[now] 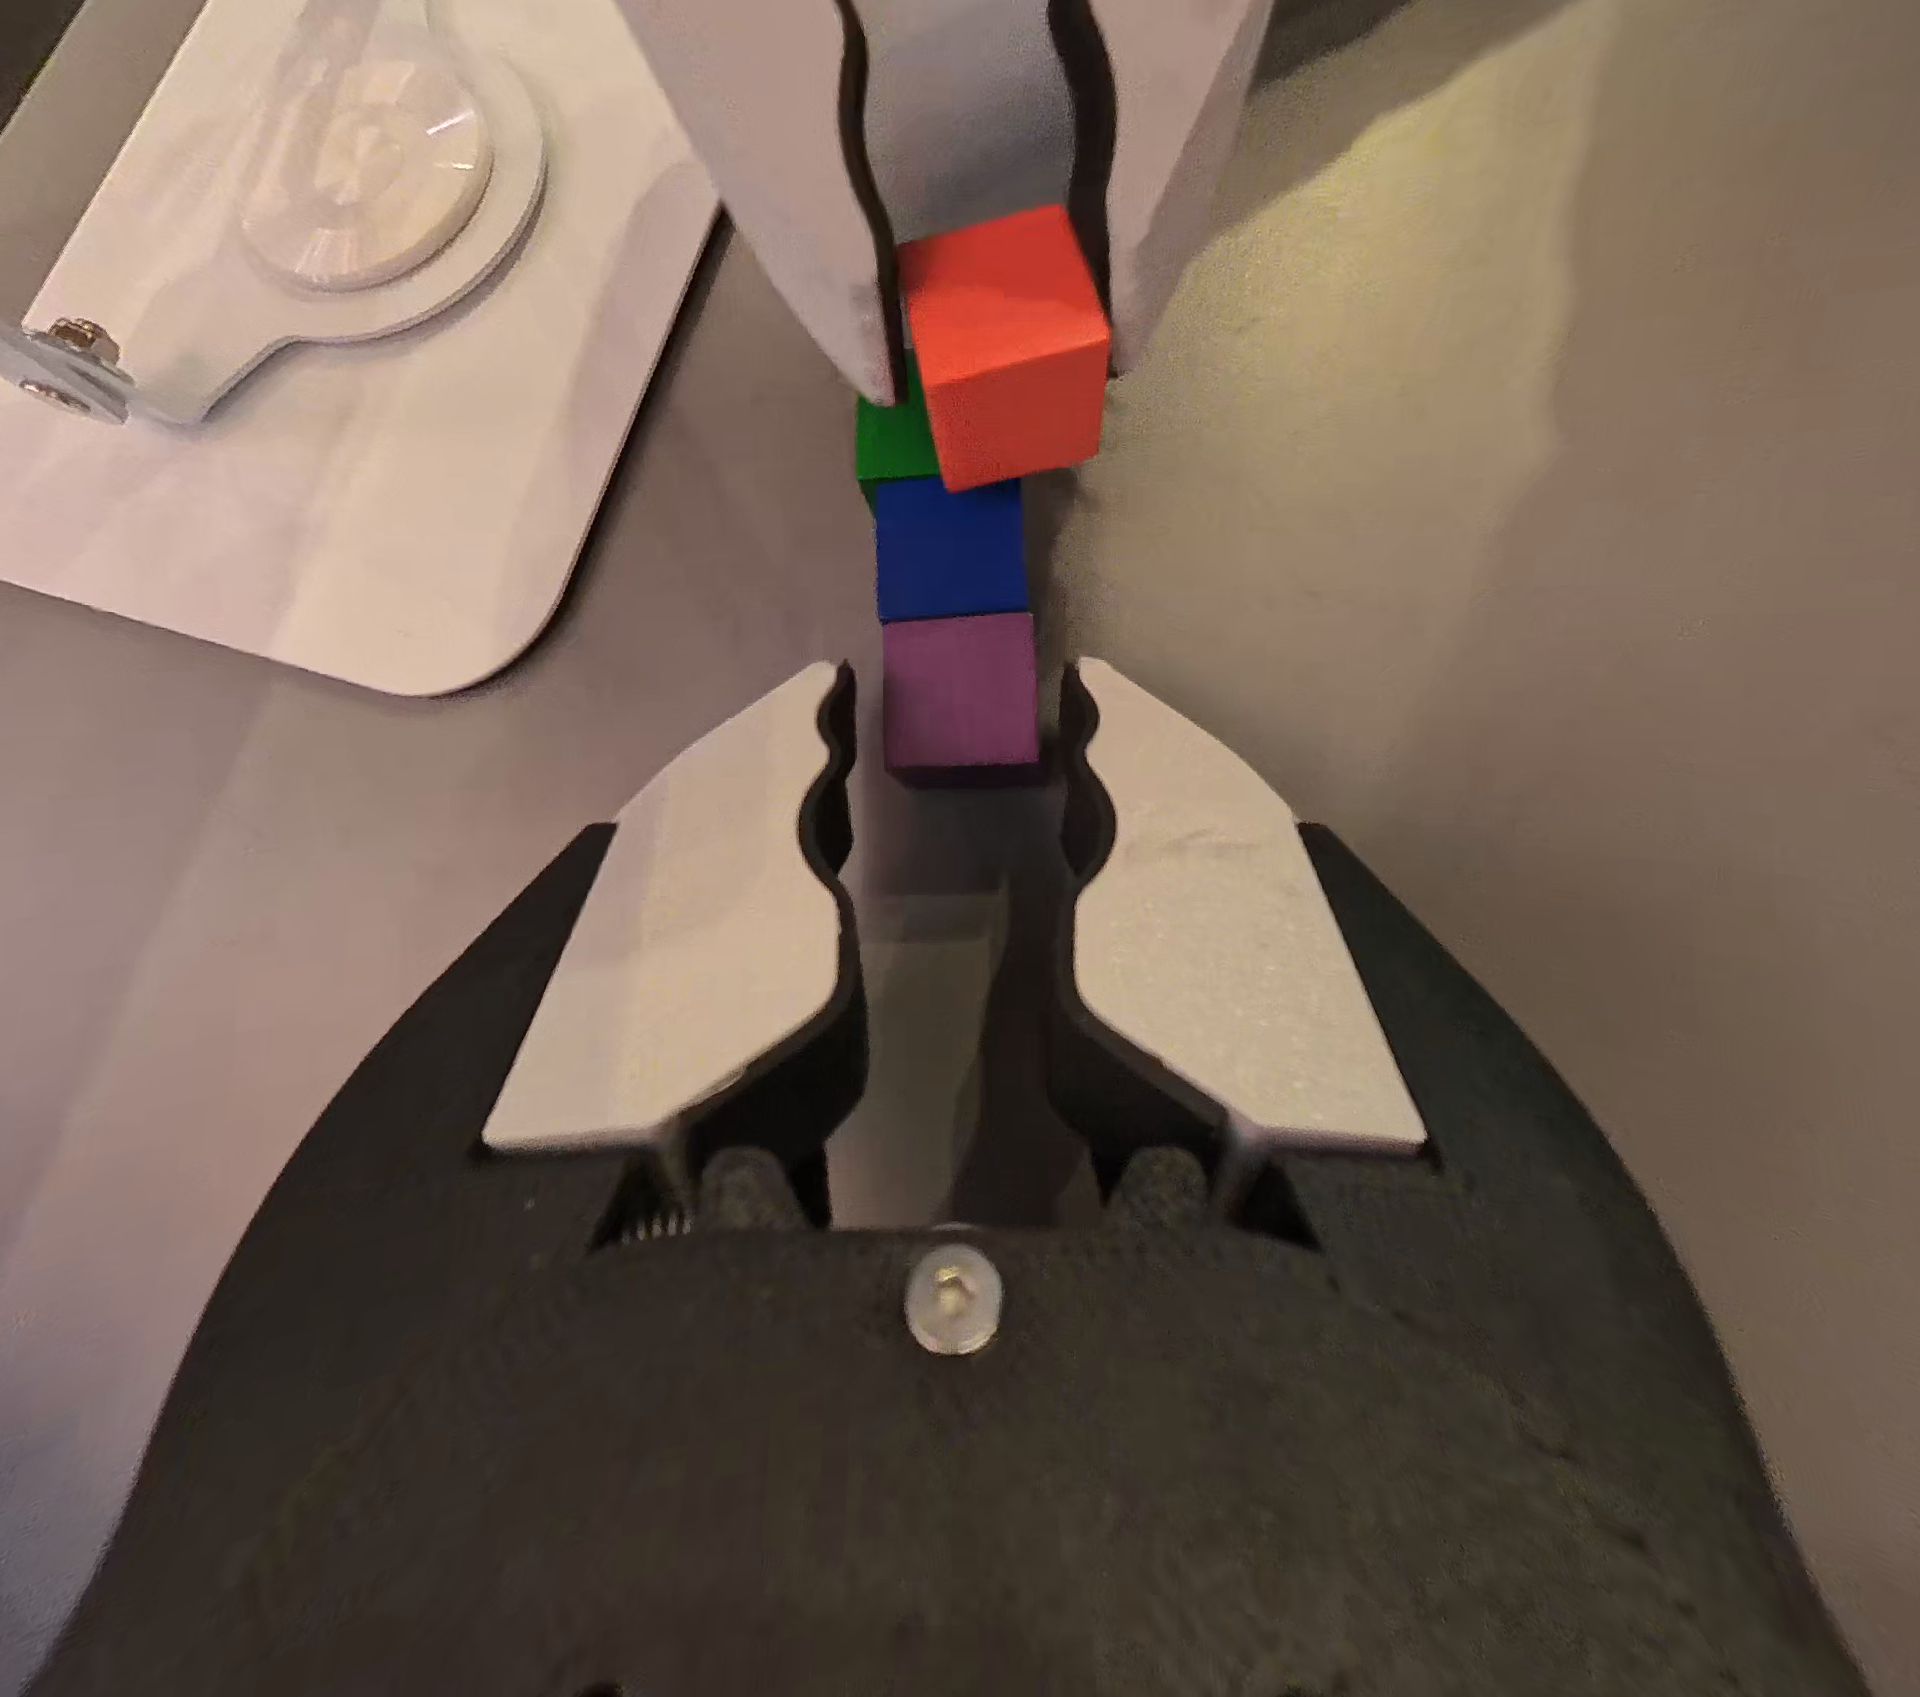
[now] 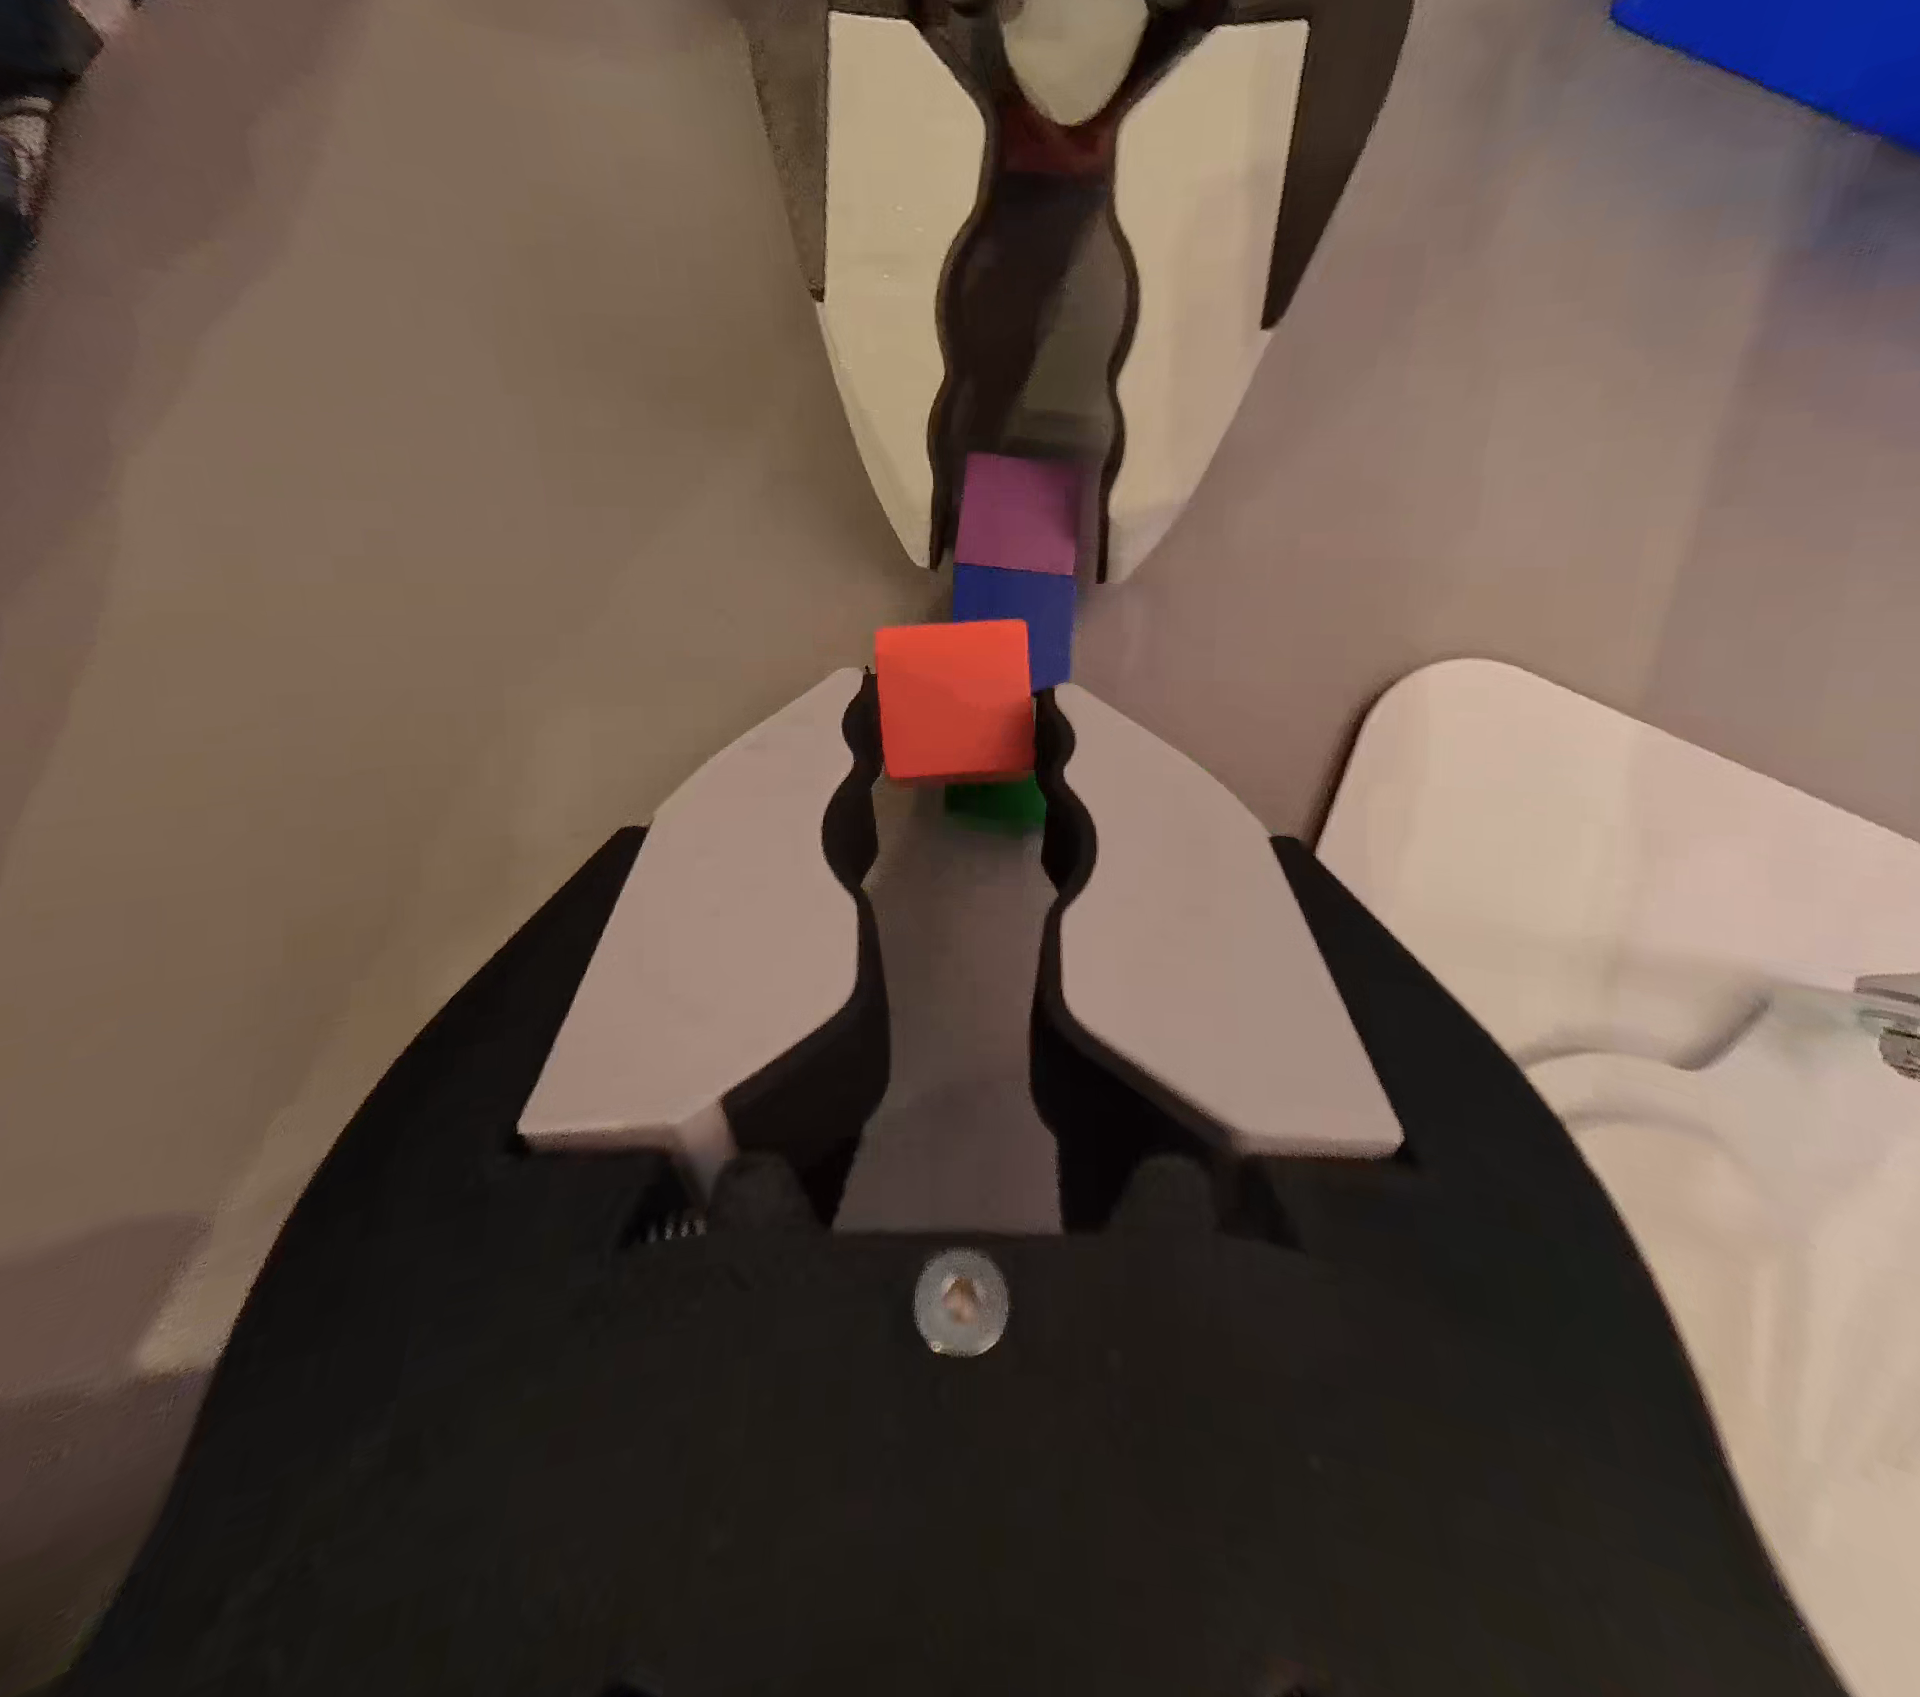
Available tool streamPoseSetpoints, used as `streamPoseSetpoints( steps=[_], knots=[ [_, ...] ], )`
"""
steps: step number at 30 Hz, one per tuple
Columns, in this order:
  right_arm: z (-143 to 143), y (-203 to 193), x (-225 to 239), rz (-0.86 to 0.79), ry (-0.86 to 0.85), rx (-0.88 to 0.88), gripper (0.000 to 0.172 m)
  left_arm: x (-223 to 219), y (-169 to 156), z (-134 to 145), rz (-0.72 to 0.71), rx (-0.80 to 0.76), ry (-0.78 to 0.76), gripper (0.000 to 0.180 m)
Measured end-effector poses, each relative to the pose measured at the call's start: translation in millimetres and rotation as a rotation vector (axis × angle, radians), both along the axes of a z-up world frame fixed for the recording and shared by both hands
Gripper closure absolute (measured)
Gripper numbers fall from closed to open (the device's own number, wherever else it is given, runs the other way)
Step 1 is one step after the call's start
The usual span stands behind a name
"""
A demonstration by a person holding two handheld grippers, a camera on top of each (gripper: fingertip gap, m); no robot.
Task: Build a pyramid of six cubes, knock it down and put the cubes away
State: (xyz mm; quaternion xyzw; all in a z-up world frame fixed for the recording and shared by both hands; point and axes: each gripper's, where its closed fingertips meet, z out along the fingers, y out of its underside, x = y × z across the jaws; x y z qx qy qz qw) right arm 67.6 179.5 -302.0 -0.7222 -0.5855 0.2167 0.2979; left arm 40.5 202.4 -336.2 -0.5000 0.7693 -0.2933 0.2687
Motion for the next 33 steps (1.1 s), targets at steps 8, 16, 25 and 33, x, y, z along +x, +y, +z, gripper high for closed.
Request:
streamPoseSetpoints(
  steps=[8, 16, 25, 33],
  knots=[
    [-1, 13, 2, -0.055, -0.025, 0.005, 0.143, 3, 0, -2, 0.001, 0.016, 0.009, 0.152],
    [2, 20, 2, -0.095, -0.039, 0.001, 0.124, 2, 1, -2, 0.013, 0.016, 0.011, 0.135],
    [29, 22, 11, -0.125, 0.218, 0.127, 0.131, -73, 173, 118, 0.395, 0.287, -0.155, 0.131],
    [25, 24, 11, -0.131, 0.267, 0.134, 0.13, -106, 374, 63, 0.516, 0.445, 0.32, 0.12]
  ],
)
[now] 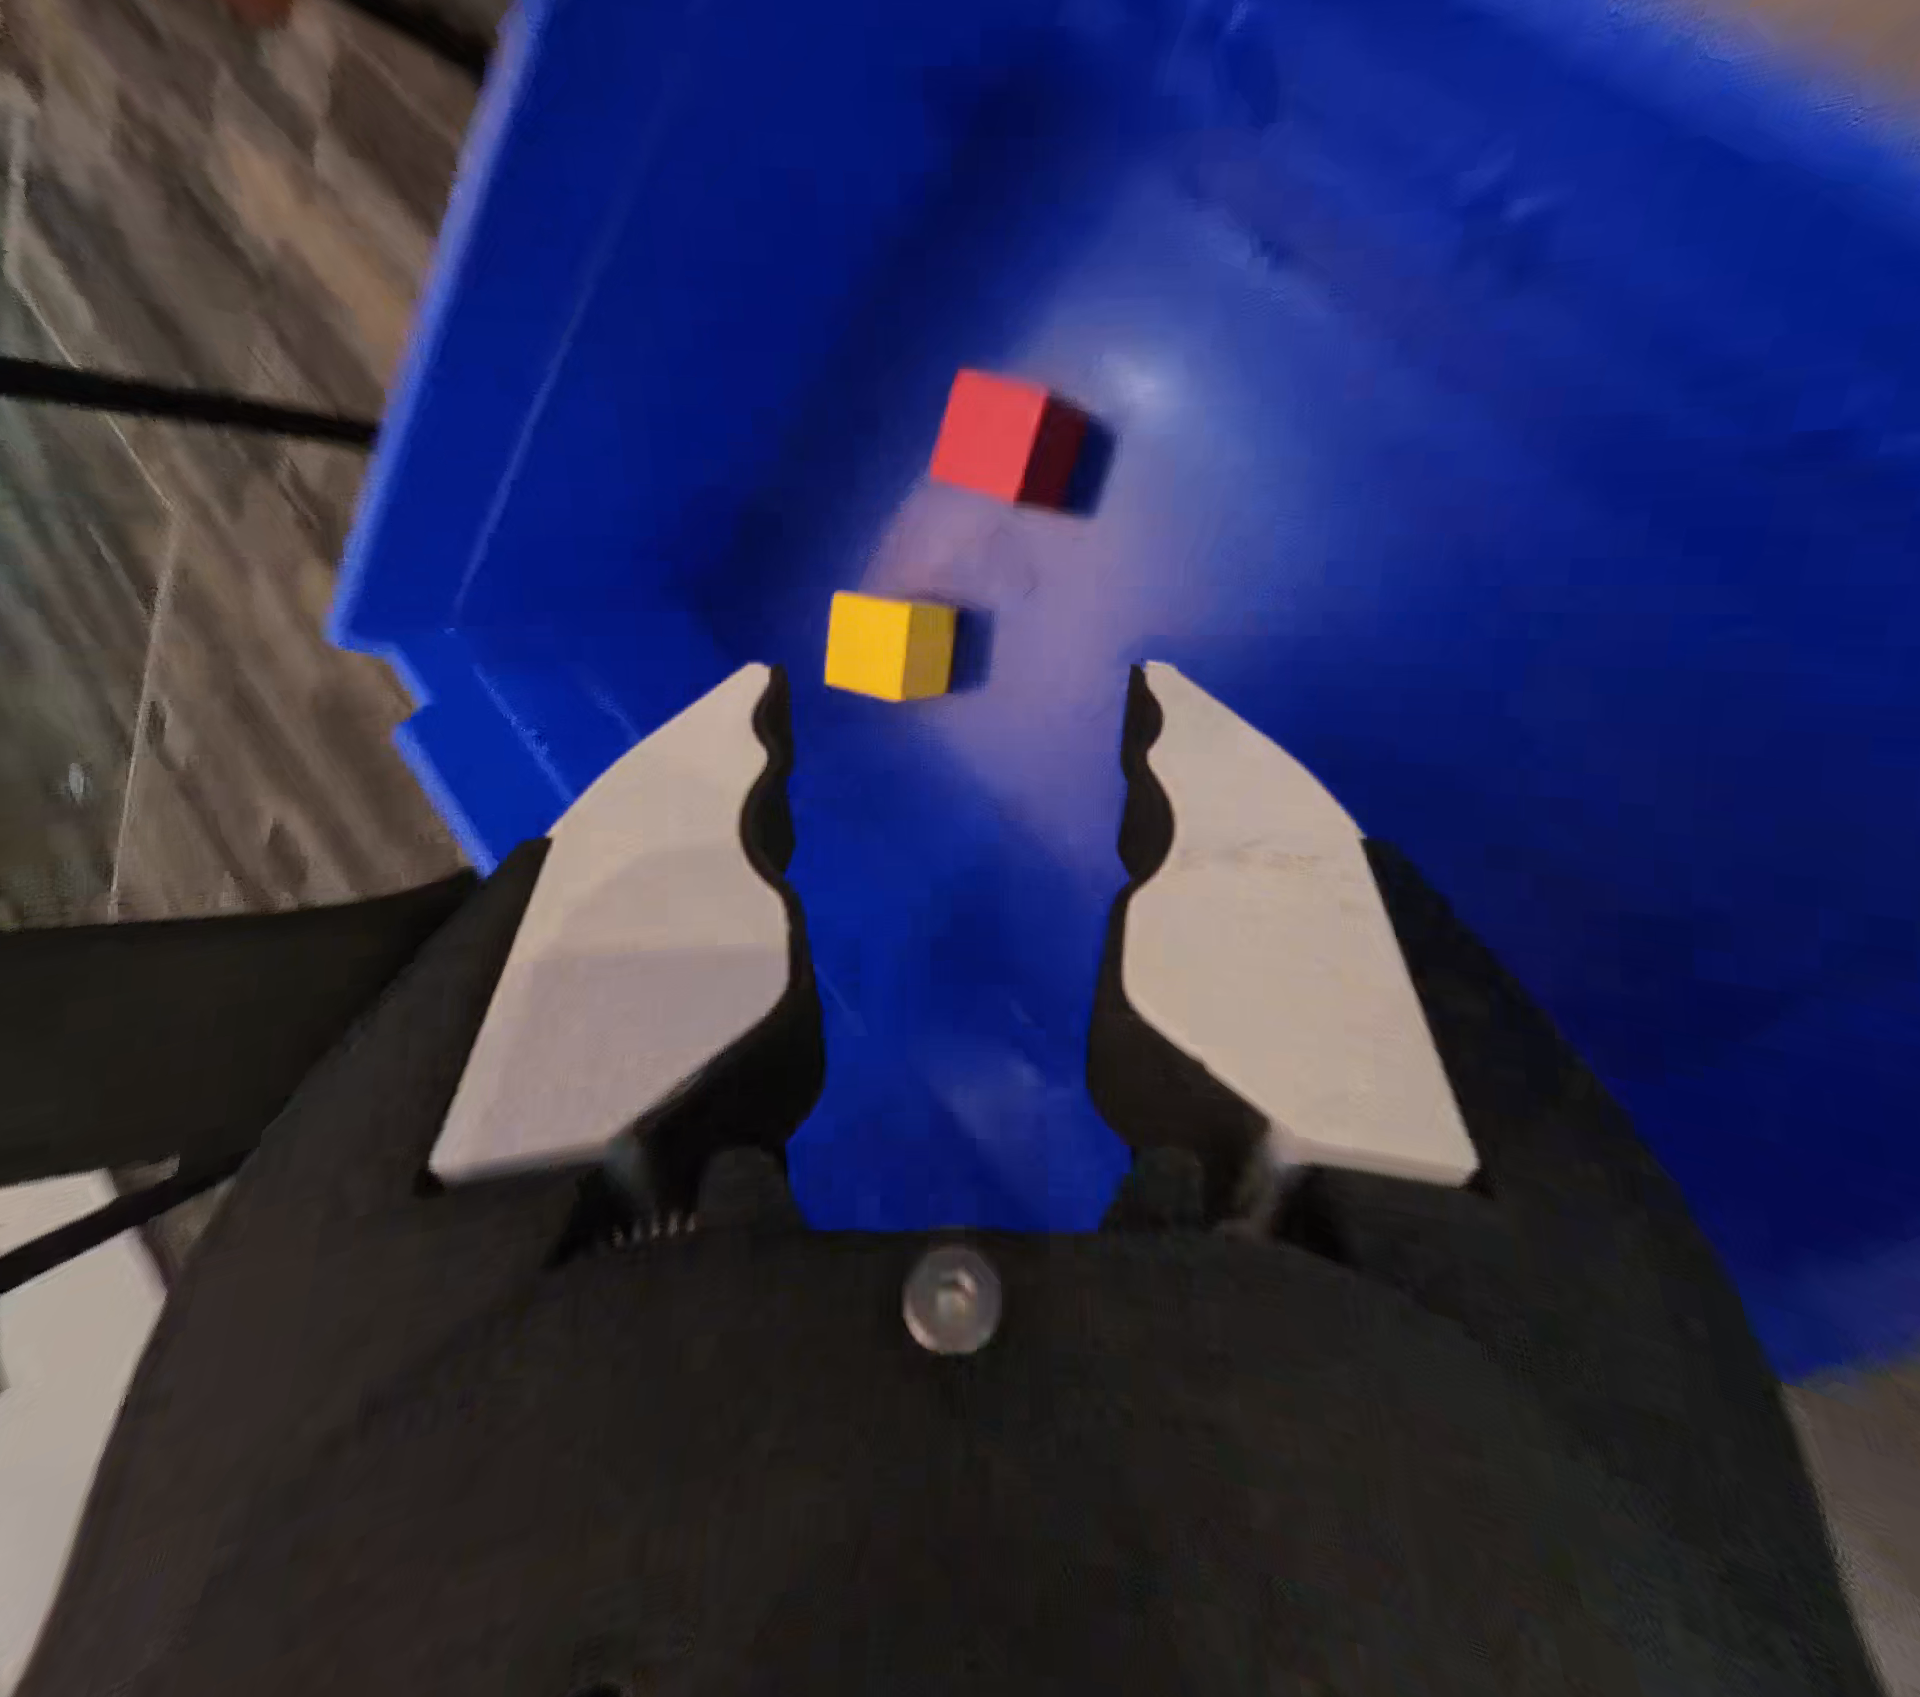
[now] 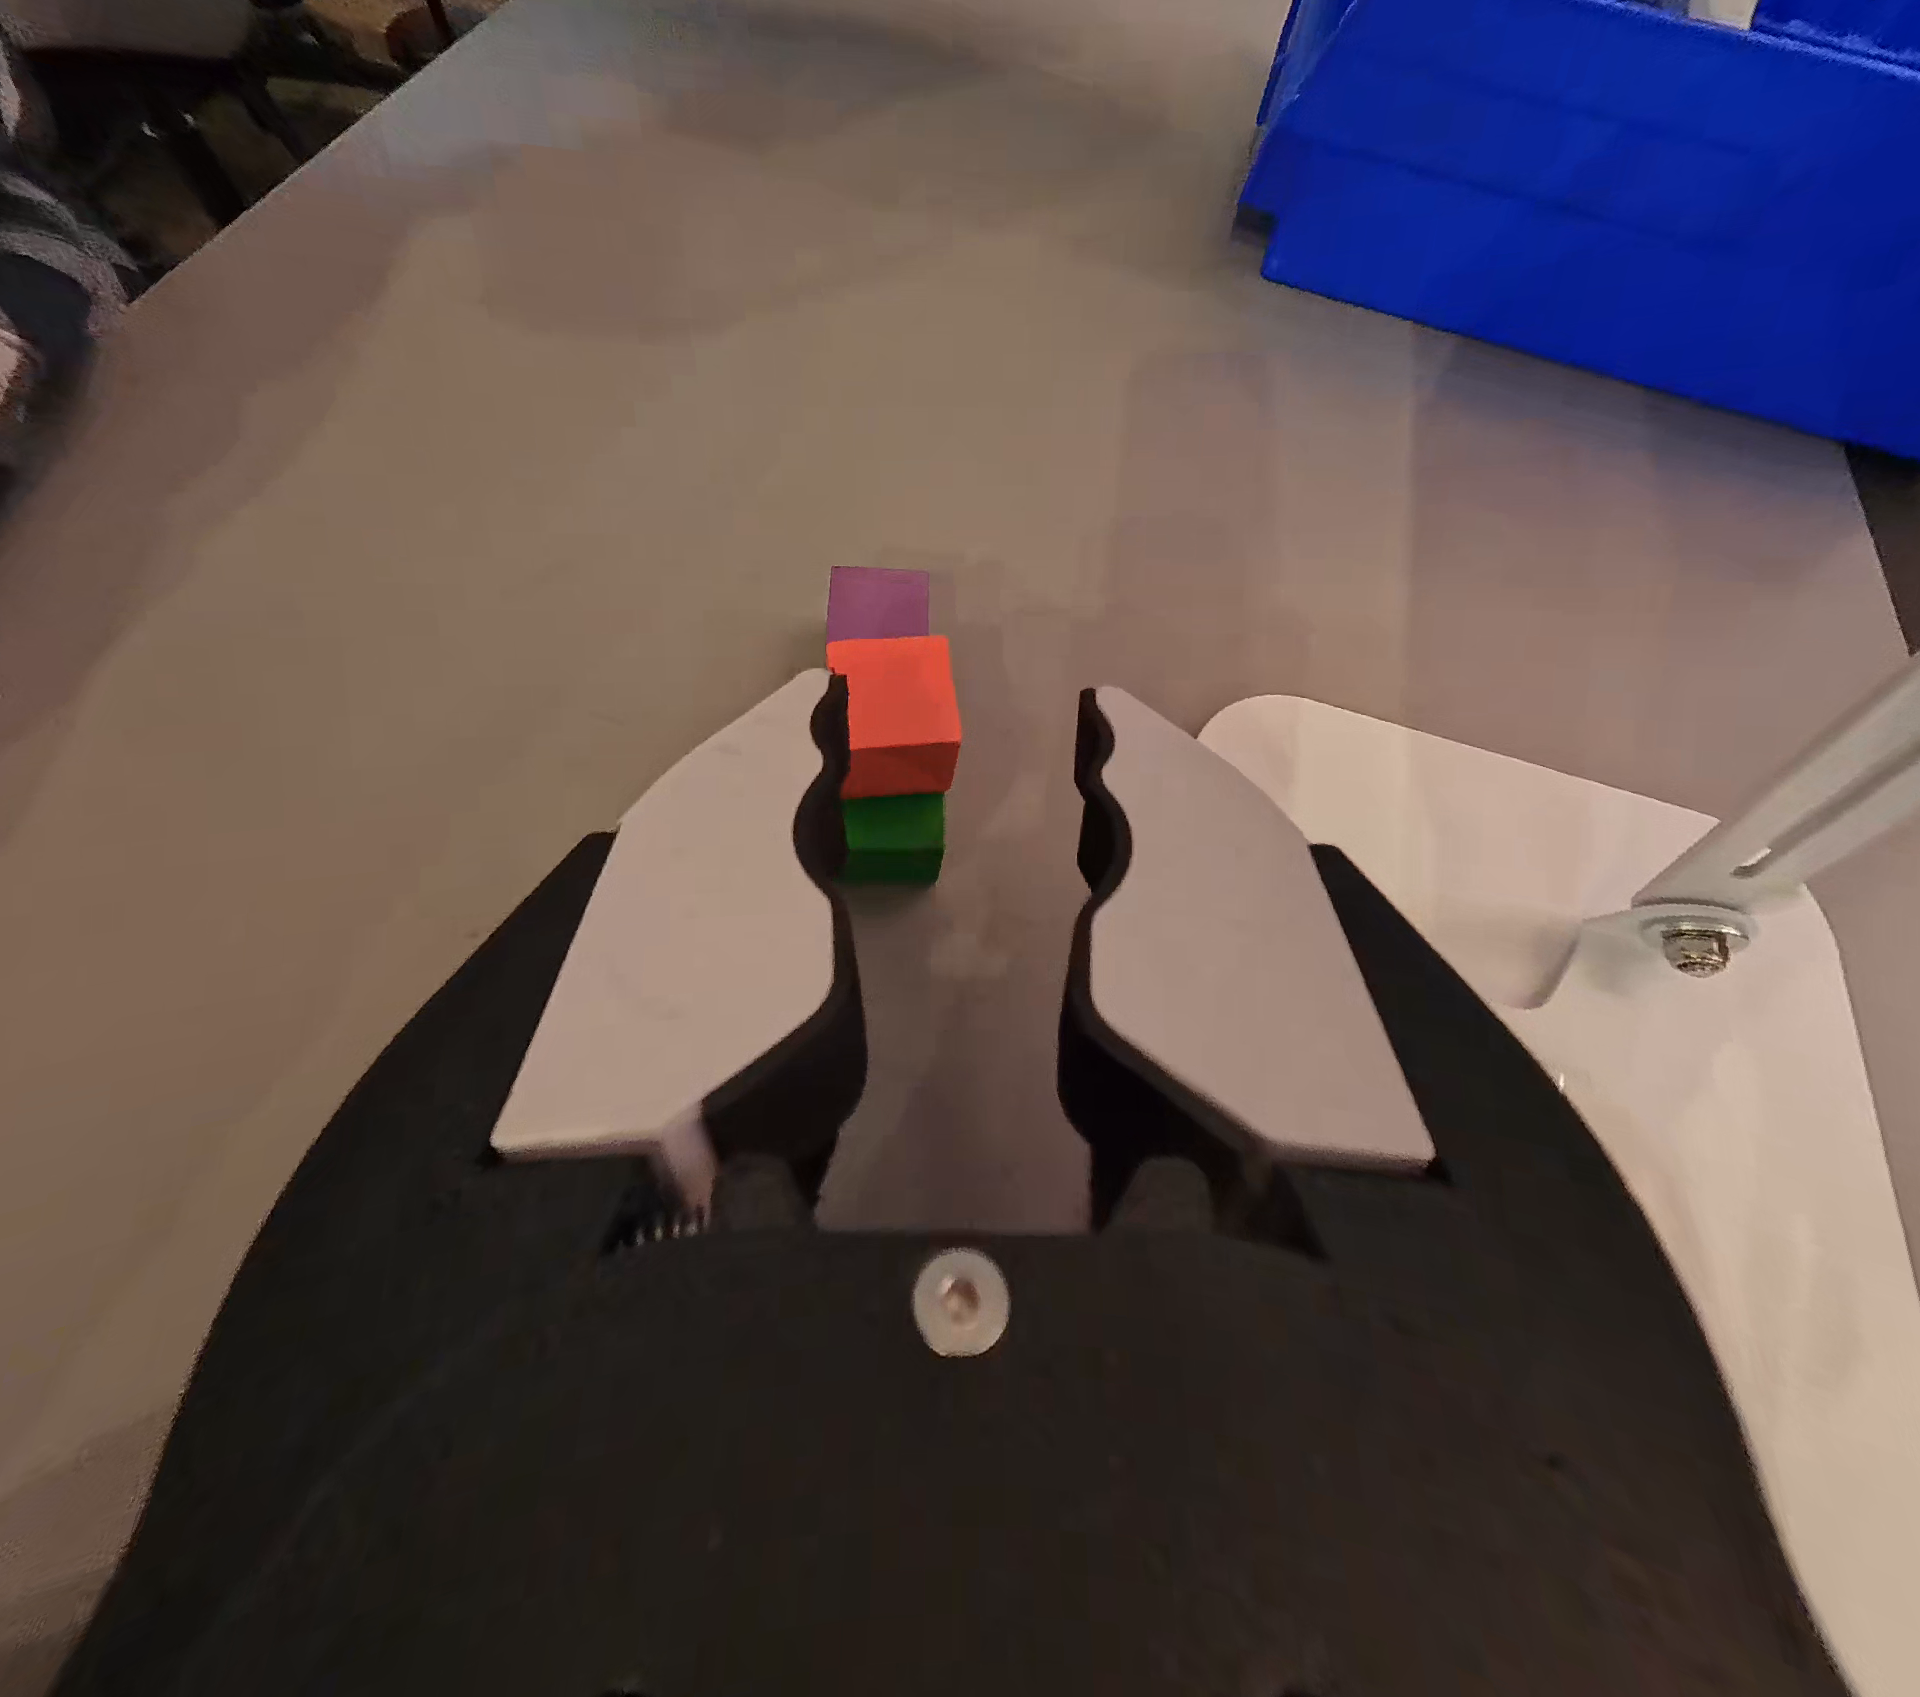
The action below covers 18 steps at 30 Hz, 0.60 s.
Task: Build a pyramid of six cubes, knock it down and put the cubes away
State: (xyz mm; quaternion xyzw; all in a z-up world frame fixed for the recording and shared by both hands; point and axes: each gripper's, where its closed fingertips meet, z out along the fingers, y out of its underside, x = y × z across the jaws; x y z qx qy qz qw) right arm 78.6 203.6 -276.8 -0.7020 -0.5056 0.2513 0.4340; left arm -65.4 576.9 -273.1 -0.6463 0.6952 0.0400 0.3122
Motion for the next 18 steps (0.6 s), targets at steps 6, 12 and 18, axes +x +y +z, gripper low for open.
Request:
streamPoseSetpoints(
  steps=[6, 12, 18],
  knots=[
    [-3, -1, 4, 0.007, 0.005, -0.009, 0.131, -6, 54, -52, 0.059, 0.017, 0.344, 0.124],
    [-4, -2, 4, 0.006, -0.001, -0.005, 0.134, -8, 55, -60, 0.109, -0.054, 0.349, 0.149],
    [-5, -7, 3, 0.005, 0.013, -0.01, 0.136, -9, -30, 16, 0.068, -0.034, 0.0, 0.149]
  ],
)
